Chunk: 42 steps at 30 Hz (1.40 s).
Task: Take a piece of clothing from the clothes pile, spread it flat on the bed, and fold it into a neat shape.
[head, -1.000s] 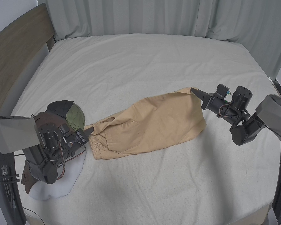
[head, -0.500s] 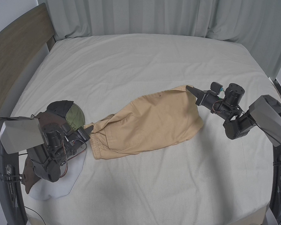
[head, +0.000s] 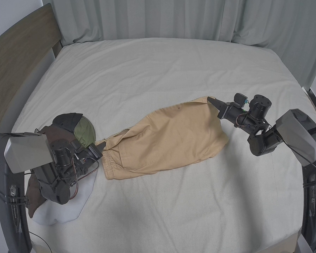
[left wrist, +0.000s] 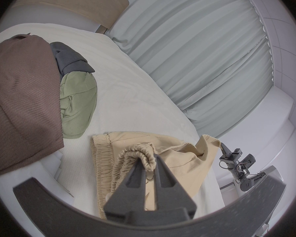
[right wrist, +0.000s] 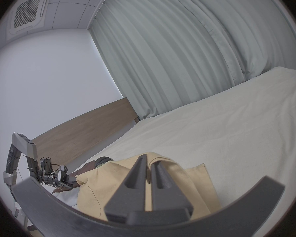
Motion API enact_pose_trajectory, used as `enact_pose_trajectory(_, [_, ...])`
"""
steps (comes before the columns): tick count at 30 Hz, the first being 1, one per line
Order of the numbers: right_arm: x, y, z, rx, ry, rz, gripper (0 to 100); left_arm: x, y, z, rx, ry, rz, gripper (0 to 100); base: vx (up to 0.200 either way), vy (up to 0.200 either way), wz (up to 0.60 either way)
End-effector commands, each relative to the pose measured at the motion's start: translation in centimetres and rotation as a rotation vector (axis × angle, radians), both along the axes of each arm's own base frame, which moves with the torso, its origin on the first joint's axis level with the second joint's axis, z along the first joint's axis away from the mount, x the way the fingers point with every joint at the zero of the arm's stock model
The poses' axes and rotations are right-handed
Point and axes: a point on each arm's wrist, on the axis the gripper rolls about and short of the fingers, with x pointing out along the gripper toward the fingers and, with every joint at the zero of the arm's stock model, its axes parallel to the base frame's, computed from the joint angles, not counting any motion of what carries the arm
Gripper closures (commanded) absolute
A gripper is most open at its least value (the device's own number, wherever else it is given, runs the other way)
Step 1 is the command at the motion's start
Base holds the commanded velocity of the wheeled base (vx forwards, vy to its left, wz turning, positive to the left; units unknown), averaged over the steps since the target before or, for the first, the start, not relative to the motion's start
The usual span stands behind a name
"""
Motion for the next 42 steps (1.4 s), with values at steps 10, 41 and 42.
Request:
enact_pose_trajectory(10, [0.8,0.5,-1.1,-0.006,0.019,0.005,100,0.3,0.5,-0.6,0.0,0.006,0.019,100,0.0,0.0,0.0])
enact_pose_trajectory(41, [-6.3,3.3,-5.5,-0.131,0.182,0.037,0,-0.2,1.1,6.1,-0.044,-0.164,0.105,0,0.0,0.0,0.0])
enact_pose_trajectory(42, [-6.6,3.3,-5.9,-0.135,0.199,0.036,0,-0.4,1.0,6.6,-0.061,-0.169,0.101,0,0.0,0.0,0.0])
